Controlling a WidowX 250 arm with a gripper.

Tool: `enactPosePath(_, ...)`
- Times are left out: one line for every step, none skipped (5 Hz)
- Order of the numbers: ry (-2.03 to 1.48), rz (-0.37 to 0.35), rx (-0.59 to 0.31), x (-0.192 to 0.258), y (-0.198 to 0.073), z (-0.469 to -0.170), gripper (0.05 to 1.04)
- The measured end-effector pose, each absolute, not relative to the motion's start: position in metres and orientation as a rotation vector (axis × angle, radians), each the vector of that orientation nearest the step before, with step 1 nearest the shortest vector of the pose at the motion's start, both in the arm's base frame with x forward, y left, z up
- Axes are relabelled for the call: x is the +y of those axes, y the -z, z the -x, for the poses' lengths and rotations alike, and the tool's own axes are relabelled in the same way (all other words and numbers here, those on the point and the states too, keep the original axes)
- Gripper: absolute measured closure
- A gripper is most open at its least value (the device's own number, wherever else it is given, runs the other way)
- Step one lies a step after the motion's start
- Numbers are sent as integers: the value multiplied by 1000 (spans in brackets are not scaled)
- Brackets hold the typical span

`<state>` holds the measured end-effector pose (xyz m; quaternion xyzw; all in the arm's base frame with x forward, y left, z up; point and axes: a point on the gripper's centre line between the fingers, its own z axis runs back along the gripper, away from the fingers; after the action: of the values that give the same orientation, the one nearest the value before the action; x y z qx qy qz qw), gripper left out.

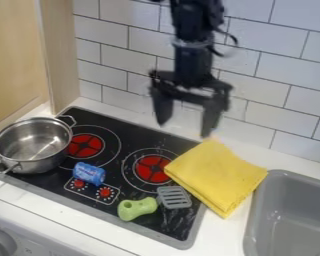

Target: Move the silver pot on top of the yellow cloth

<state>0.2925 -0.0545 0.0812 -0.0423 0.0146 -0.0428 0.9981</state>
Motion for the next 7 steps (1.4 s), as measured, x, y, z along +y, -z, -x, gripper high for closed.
enactPosePath(33,60,23,-35,-83,-284,84)
enactPosePath(-77,36,11,4,-84,-282,84)
enactPosePath(-113,18,-21,22,-83,-274,84)
enactPosePath(-164,-9,-19,42,-77,-269,84)
enactPosePath(-193,-18,-23,55,-75,-266,84)
enactPosePath(-212,-50,-13,61,-67,-259,84)
enactPosePath(-209,-63,5,63,-58,-257,84)
